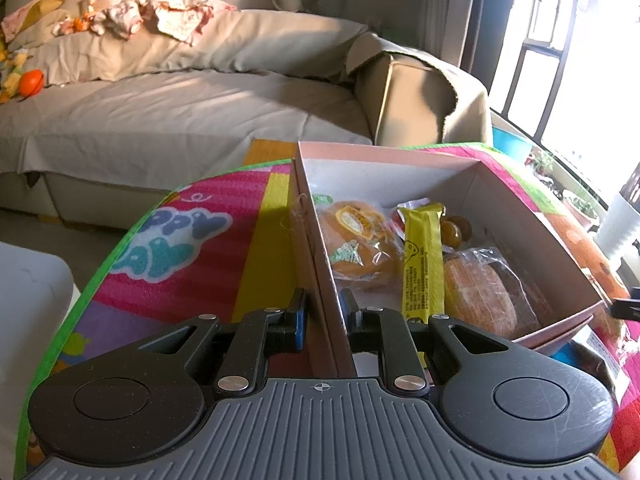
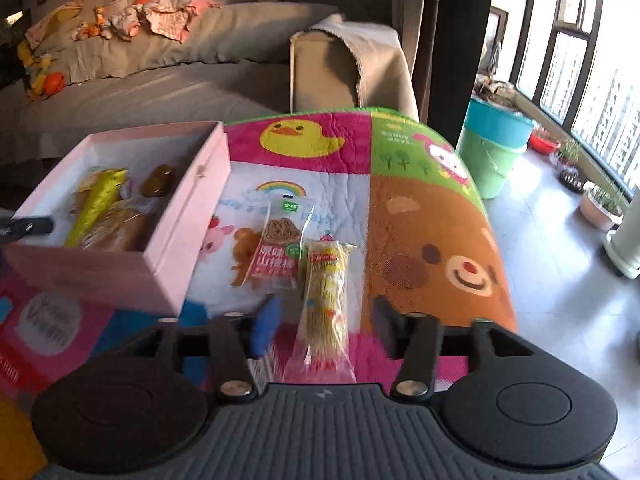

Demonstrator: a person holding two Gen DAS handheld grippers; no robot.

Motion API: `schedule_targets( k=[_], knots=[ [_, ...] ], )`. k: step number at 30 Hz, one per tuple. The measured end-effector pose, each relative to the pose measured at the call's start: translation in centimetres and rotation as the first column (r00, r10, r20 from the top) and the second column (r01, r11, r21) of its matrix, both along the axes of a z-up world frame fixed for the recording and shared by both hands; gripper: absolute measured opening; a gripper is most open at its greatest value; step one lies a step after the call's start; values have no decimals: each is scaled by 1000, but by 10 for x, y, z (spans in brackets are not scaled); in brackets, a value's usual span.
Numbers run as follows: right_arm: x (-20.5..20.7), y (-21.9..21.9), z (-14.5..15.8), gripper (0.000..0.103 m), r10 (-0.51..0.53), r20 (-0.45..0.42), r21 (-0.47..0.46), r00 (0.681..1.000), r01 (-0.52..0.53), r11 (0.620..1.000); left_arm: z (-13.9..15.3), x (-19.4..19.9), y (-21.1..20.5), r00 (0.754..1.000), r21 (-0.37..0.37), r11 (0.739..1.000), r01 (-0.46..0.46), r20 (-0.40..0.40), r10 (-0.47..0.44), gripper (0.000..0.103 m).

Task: Organize objects
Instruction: 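Carry the hawthorn stick bag toward the pink box, then lower the clear stick snack bag into the pink box and open the right gripper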

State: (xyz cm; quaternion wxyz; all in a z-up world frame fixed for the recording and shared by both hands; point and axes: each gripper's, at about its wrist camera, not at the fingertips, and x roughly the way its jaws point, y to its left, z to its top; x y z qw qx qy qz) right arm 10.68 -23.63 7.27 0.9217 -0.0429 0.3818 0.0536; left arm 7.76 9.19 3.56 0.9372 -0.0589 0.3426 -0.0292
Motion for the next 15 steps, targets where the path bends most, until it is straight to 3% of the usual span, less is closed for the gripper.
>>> schedule_targets(
  k=[2,4,6,14,15],
  knots=[
    [18,1,-14,56,-15,-33,-11,999,14,1000,0,0,0,1000,1,1000,0,-2,0,19],
    [25,2,-26,40,3,-85,9,996,-2,1000,0,1,0,1000,3,1000,3,-3,-3,19],
    [18,3,-23,29,16,-78,2,997,-16,1000,-1,2,0,1000,3,1000,3,-5,-3,19],
    [-49,10,21,28,90,-59,72,994,-85,994,-1,3,-1,1000,-7,1000,-8,-7,8,19],
    [-58,14,32,23,107,-37,78,994,-104,992,-1,3,-2,1000,-7,1000,-10,-7,9,19]
  ],
)
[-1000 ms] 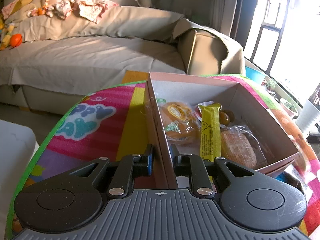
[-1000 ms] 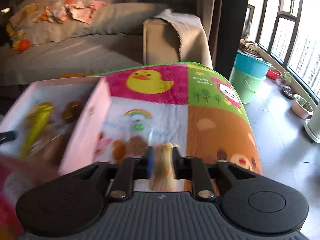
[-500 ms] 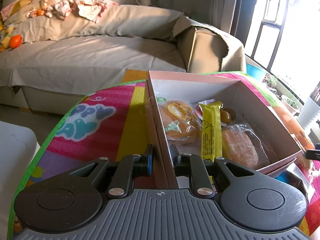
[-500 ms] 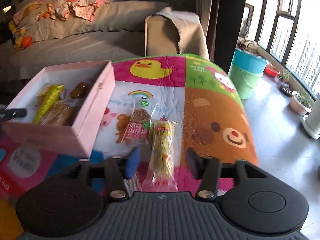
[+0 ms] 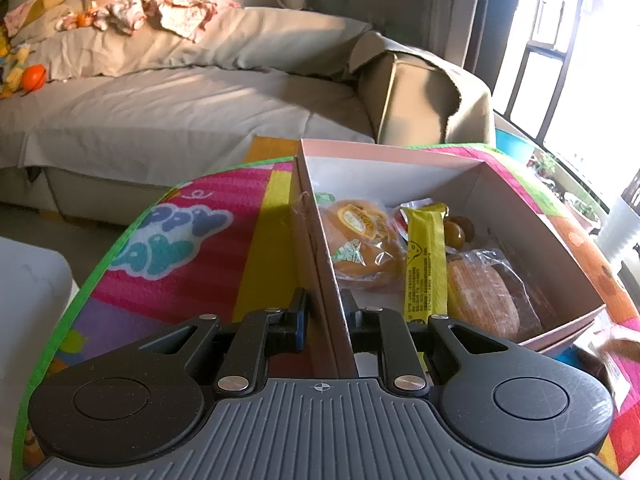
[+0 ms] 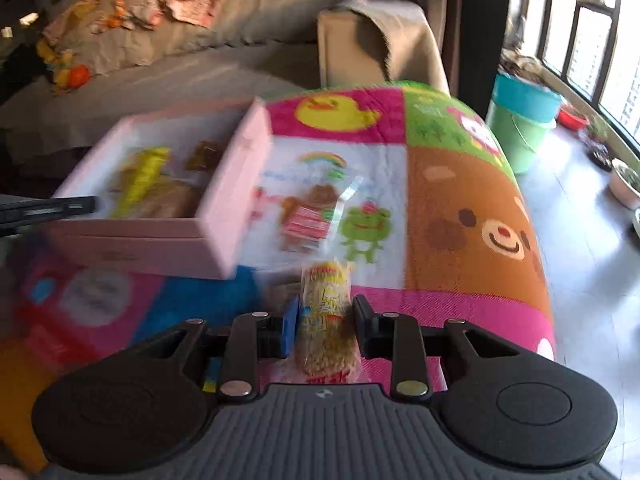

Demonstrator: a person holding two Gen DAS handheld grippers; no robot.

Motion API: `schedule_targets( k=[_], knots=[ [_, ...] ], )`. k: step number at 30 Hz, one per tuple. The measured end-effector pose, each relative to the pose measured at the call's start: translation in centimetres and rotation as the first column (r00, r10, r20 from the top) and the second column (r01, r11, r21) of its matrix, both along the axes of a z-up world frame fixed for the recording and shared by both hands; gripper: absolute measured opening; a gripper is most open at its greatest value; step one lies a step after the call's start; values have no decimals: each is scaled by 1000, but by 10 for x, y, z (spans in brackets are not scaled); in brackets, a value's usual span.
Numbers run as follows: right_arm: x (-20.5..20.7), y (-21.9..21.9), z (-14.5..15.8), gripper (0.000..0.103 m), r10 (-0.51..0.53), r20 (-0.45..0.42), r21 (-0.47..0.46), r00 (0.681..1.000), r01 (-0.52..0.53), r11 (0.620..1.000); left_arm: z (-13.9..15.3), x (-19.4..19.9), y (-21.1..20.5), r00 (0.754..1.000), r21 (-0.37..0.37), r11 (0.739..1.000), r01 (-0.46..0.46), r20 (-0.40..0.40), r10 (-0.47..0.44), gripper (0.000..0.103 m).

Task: Organize objects
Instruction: 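Lower the clear stick snack bag into the pink box and open the right gripper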

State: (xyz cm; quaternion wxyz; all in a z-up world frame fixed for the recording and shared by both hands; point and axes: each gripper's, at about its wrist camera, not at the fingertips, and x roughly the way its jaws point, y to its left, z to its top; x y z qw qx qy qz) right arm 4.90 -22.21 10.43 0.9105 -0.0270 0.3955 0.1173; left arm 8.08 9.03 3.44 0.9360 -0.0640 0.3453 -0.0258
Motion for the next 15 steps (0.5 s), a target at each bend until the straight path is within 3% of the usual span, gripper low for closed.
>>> schedule_targets(
  k=[2,5,8,13,15],
  knots=[
    [-11,8,22,13,31,44,20,999,-32,999,0,0,0,1000,-5,1000,-2,1,2,19],
    [-18,27,53,13,93,122,45,988,-99,994,-1,-1,1,1000,-16,1000,-1,3,1,19],
    [-16,46,65,13,149,180,-38,972,-144,989,-2,-1,4,1000,-29,1000,0,4,0,20],
    [5,37,30,24,67,28,-52,997,-66,996,-2,-2,5,1000,-31,1000,0,5,0,20],
    [8,32,4,38,24,-49,-74,999,-28,997,-2,-2,5,1000,-32,999,2,5,-2,20]
  ],
)
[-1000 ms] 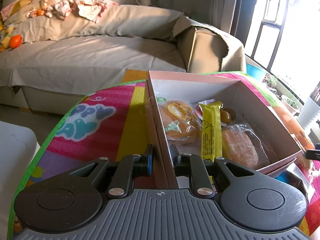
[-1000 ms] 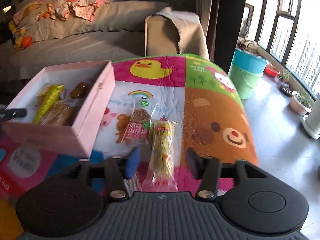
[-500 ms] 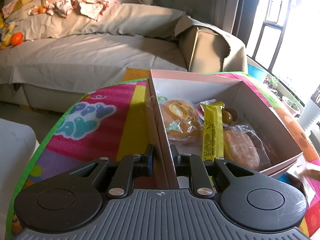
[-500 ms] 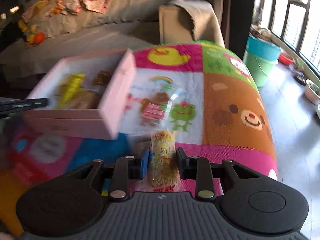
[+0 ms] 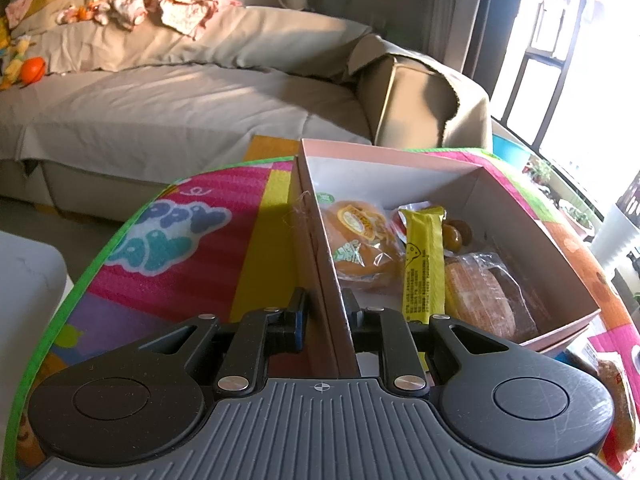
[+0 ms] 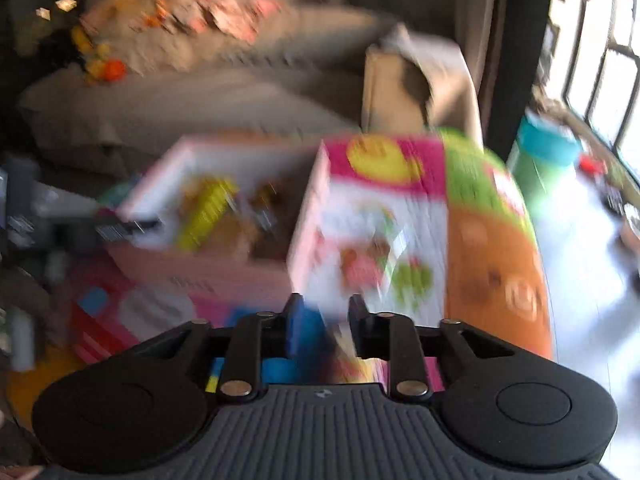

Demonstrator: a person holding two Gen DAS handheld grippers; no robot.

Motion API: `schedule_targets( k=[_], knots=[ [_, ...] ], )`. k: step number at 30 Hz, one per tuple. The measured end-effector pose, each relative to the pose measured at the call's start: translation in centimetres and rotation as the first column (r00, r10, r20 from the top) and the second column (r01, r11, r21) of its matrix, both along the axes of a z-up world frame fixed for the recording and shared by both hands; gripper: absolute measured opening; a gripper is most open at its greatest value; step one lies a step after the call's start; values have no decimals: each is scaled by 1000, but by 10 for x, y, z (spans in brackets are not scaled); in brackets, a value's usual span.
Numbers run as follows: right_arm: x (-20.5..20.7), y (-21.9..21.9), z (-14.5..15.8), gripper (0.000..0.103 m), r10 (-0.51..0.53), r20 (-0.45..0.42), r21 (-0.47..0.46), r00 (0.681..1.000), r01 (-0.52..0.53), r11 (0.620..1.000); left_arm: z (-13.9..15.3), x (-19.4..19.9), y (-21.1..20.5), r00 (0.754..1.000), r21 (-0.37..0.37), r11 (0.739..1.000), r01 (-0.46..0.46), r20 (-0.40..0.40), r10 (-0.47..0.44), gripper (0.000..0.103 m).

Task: Organize objects
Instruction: 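Lower the clear stick snack bag into the pink box and open the right gripper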

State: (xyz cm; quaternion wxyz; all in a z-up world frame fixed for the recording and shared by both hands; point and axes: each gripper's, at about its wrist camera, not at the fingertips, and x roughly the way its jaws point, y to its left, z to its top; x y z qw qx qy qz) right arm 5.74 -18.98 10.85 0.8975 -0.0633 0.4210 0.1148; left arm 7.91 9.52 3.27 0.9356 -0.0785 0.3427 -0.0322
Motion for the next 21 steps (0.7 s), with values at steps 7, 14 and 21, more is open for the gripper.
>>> schedule_targets(
  k=[7,14,21],
  knots=[
    [-8,-1,-38,28,-5,-121,-15,993,3,1000,0,0,0,1000,2,1000,3,-1,-3,20],
    [-12,26,35,28,129,61,140,990,-137,981,0,1,0,1000,5,1000,1,-1,-1,20],
    [38,79,80,28,178,212,238,961,-227,944,0,0,0,1000,10,1000,6,-4,-6,20]
  ],
)
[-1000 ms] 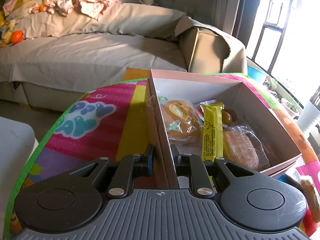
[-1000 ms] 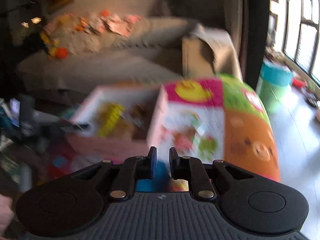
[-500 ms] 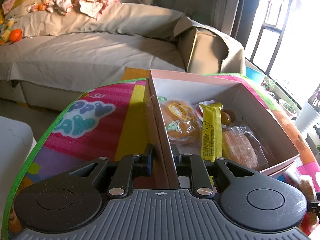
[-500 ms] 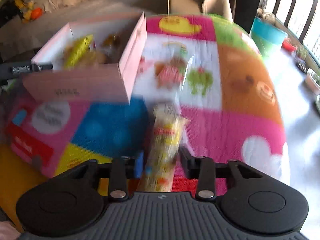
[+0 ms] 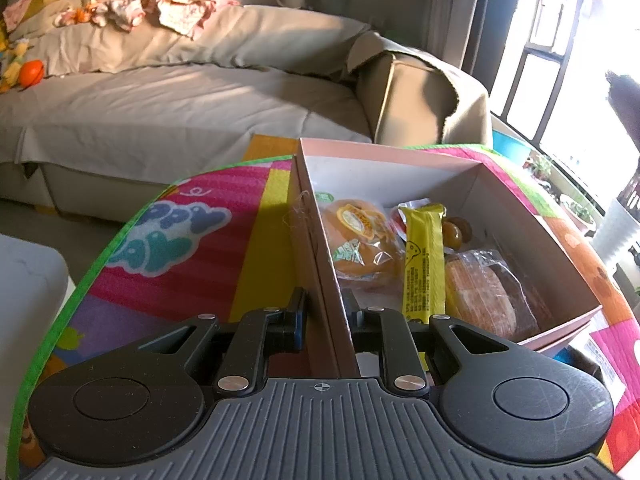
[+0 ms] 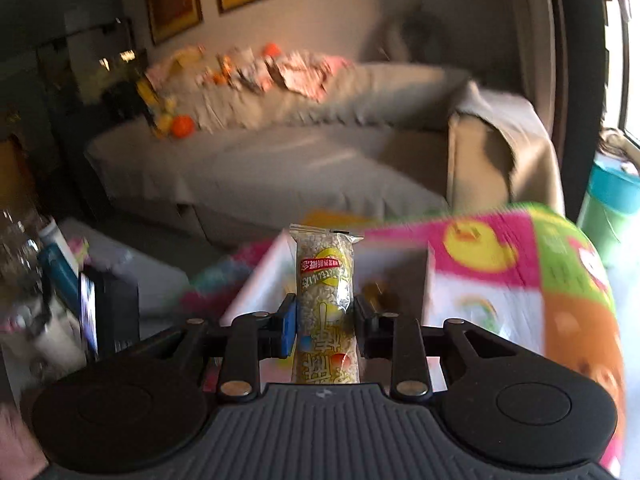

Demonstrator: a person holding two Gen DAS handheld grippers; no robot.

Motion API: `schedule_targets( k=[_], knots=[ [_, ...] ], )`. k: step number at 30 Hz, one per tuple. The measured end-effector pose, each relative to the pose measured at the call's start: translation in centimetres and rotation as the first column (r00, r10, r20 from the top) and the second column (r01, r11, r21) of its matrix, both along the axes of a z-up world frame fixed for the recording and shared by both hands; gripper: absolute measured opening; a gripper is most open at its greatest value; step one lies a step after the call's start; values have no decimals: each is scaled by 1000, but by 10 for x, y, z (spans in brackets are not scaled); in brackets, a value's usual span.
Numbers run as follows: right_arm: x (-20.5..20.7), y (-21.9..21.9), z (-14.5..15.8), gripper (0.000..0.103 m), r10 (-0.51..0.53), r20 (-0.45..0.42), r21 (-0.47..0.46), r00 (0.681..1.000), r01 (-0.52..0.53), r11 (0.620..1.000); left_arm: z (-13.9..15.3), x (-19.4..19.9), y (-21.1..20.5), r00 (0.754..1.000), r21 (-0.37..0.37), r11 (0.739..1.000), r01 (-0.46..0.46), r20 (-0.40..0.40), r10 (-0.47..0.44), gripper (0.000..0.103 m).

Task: Organize objects
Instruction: 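Lower the clear stick snack bag into the pink box and open the right gripper, then reach to the mat and grasp the brown biscuit bag with the right gripper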

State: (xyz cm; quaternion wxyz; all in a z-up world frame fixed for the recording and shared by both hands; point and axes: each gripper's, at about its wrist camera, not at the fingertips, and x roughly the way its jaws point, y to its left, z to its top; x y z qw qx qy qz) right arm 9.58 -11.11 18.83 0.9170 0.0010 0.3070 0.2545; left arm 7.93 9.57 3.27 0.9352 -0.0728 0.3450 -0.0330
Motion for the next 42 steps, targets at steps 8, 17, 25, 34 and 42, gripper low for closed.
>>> schedule_targets(
  k=[8,17,25,34,42],
  knots=[
    [67,52,-23,28,-7,-77,29,997,9,1000,0,1,-1,1000,3,1000,0,0,0,20],
    [86,42,-48,39,-93,-137,37,986,98,994,-2,1,1,1000,1,1000,9,5,-9,20],
    [39,-31,-69,54,-218,-57,-101,974,212,972,-1,2,-1,1000,-1,1000,5,3,-5,19],
    [-16,-101,-104,70,-349,-82,-189,933,329,925,-1,2,0,1000,4,1000,0,-1,0,19],
    [-34,-116,-138,76,-379,-194,-167,905,350,922,1,2,-4,1000,22,1000,1,0,-1,18]
  ],
)
